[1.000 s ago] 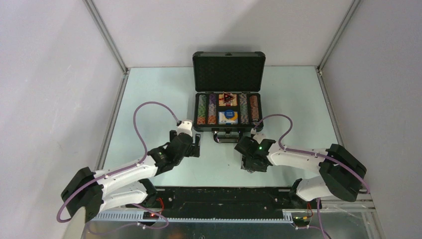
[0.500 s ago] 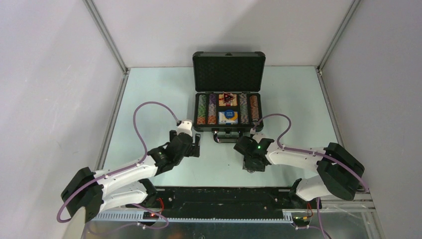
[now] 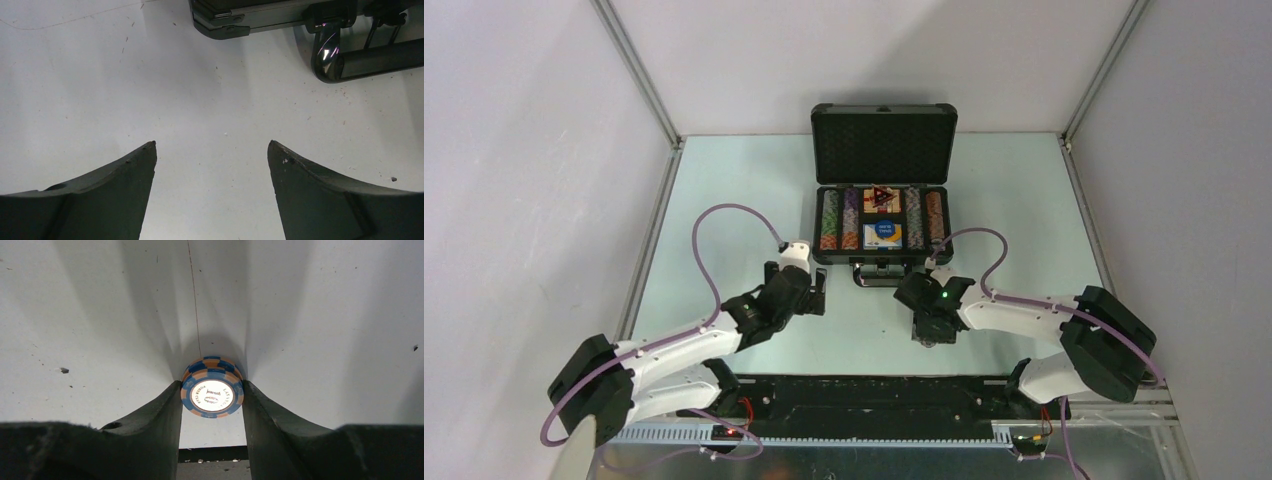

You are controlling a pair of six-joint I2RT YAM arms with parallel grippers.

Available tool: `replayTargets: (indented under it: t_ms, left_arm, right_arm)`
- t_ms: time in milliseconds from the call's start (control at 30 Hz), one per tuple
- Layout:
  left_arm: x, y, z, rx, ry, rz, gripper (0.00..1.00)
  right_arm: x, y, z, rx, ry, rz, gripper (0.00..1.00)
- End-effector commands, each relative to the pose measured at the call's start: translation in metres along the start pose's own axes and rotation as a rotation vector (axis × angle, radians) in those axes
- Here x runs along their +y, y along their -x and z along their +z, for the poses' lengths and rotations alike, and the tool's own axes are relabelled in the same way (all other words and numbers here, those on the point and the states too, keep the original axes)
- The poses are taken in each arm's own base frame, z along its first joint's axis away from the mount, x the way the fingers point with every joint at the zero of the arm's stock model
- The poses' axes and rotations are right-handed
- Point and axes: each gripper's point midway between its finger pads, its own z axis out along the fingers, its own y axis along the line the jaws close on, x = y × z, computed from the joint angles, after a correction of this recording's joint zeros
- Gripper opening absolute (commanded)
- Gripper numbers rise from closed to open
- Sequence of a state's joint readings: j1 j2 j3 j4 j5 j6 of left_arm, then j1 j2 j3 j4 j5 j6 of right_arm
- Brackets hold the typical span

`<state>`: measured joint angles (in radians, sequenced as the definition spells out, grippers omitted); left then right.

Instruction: Pack up texas hold em set

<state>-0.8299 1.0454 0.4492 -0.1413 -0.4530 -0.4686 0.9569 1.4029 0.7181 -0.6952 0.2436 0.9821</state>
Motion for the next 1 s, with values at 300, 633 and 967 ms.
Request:
replayTargets:
  t_ms: [300,633,967]
  left_arm:
    - [-0.004,0.014,0.003,-0.030,-0.011,-0.011,0.86]
    - [-0.004,0.014,0.003,-0.029,-0.013,-0.011,0.85]
    - [-0.004,0.015,0.002,-0.033,-0.013,-0.013,0.85]
  right_arm:
    - [0.005,0.017,-0.013,-0.057,0.026,0.001,0.00]
    - [0.006,0.021,-0.025,-0.076,0.057,0.013,0.00]
    - [0.005,0.022,-0.029,-0.079,0.067,0.000,0.00]
